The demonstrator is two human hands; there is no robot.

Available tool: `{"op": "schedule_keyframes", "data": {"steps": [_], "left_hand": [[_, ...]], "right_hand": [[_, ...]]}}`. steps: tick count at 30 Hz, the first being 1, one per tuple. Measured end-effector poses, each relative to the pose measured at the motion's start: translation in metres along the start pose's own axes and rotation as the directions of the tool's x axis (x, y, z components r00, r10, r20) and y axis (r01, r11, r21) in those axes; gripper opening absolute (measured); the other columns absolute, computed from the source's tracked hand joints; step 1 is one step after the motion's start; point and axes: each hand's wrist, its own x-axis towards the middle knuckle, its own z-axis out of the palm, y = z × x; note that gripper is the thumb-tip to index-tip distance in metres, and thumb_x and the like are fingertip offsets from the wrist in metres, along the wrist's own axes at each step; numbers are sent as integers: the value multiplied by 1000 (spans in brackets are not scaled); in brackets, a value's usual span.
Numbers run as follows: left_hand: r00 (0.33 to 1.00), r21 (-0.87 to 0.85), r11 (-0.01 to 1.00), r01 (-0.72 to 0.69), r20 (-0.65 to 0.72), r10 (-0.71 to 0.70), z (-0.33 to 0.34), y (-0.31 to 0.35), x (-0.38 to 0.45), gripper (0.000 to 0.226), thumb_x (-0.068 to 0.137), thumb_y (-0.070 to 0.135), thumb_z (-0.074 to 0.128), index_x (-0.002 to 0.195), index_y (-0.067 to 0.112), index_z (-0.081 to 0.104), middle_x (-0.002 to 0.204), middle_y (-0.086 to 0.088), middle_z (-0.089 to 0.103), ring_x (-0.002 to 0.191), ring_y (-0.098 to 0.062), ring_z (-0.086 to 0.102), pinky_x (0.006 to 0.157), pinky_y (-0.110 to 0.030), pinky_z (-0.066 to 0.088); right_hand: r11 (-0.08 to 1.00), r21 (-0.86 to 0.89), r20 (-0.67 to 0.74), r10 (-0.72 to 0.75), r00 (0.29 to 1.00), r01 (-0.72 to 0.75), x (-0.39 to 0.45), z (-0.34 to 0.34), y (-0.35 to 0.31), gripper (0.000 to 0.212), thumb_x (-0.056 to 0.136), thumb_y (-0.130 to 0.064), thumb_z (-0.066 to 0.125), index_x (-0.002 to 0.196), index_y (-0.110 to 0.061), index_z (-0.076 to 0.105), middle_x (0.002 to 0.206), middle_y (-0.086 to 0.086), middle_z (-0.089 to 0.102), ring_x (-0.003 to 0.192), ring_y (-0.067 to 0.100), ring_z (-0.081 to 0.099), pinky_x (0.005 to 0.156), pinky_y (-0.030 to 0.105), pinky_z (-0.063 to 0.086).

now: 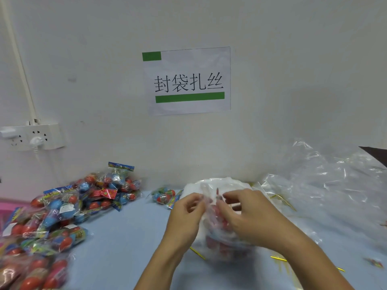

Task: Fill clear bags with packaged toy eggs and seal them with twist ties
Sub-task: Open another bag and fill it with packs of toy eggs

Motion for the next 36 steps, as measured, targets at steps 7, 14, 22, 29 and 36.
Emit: {"op": "schedule_keyframes", "data": {"steps": [7,14,22,29,36], "left_hand": [[946,-22,999,47,-320,-51,-9,-1,8,27,103,21,51,93,16,75,91,2,75,92,-18,70,86,-37,57],[946,65,997,-42,-320,61,-4,3,3,29,104,24,49,94,16,75,90,6,74,89,-11,67,78,-24,52],[919,47,992,-121,-372,129,-4,9,2,36,105,22,44,85,12,73,77,2,73,74,-13,67,66,-20,50],[930,45,992,-118,-347,126,-4,7,2,38,105,27,41,91,12,72,85,2,76,79,-8,69,67,-17,49],[934,17,994,-109,-341,108,-6,4,5,38,106,30,40,95,14,72,87,1,77,80,-8,71,71,-19,52]], "right_hand": [[996,-86,-246,-10,969,-12,2,-20,6,22,91,-37,67,113,-37,68,107,-11,57,105,5,53,90,23,42],[996,-13,-251,87,964,-93,3,-15,14,17,87,-20,71,74,-32,69,79,-12,68,66,0,62,58,9,42],[973,229,-465,95,880,16,5,-20,9,21,89,-23,73,72,-35,70,75,-15,70,66,2,63,57,13,46],[929,355,-540,113,834,104,6,-22,7,19,92,-20,71,76,-30,69,75,-9,70,67,13,69,68,41,60],[814,533,-576,149,804,231,7,-23,2,12,96,-19,65,85,-23,65,79,-2,68,75,16,72,58,26,61]]}}
